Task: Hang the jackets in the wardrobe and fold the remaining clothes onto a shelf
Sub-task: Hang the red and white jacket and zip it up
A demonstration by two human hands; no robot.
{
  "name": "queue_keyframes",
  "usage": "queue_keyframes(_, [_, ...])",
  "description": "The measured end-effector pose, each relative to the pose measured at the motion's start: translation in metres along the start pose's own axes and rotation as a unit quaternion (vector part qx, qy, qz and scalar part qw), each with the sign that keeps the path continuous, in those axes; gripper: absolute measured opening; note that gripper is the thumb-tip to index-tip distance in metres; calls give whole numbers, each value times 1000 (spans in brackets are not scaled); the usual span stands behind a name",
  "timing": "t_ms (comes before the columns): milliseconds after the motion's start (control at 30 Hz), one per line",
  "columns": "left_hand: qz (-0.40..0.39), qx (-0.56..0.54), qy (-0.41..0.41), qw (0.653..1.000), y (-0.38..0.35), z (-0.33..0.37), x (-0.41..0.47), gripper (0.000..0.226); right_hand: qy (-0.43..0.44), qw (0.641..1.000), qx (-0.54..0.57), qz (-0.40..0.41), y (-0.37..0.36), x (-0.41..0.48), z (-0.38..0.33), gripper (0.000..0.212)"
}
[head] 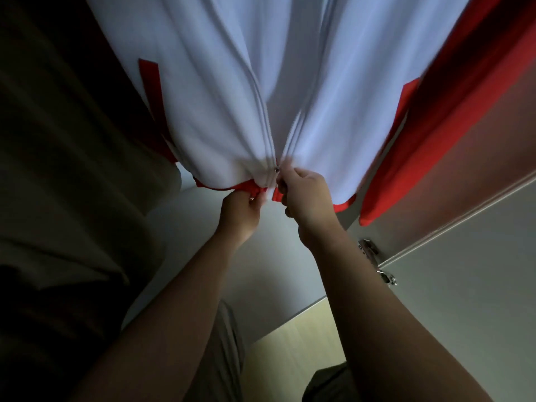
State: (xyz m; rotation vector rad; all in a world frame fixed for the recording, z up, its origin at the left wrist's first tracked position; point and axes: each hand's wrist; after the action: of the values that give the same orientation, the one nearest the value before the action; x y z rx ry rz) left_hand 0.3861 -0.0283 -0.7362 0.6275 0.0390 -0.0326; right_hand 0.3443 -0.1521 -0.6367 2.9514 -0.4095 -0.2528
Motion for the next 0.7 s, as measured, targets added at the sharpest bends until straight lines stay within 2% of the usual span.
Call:
queue_keyframes(100, [-53, 44, 72, 995, 23, 14, 0, 48, -48, 998, -33, -7, 0, -8, -15, 53])
queue_keyframes(133, [-57, 100, 91, 989, 32, 17, -2, 57, -54, 998, -42, -7, 0, -12, -17, 52])
queue_keyframes(200, [10, 235, 44, 971, 45, 27, -7, 66, -59, 997, -54, -17, 0, -16, -19, 46])
queue_keyframes(233, [52, 257, -10, 965, 50, 33, -11, 61, -70, 995, -61, -26, 0, -17, -20, 42])
queue_keyframes(333, [124, 174, -151, 965, 55, 50, -18, 27, -102, 989, -86, -56, -1, -22, -25, 31])
queue_keyframes(400, [135, 145, -163, 967, 55, 58, -18, 21, -120, 986, -91, -66, -2, -27, -31, 26])
queue_keyframes(533, [80, 146, -138, 976, 51, 57, -8, 23, -94, 992, -32, -78, -3, -33, -52, 14])
queue_keyframes(667, [47, 179, -127, 974, 64, 58, 3, 33, -23, 997, 51, -57, 3, -30, -86, 48])
queue_keyframes(700, [43, 174, -136, 974, 68, 61, 3, 35, -15, 997, 51, -53, 5, -32, -92, 50])
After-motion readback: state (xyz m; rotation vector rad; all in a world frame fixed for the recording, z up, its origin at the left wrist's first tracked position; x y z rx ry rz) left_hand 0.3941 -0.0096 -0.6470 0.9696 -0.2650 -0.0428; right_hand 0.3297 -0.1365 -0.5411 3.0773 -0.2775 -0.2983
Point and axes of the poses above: each hand's wrist, its own x-axis towards the middle knuckle, its own y-axis out of the back of the hand, z = x × y, and after that the axes turned 5 degrees about y, right-handed
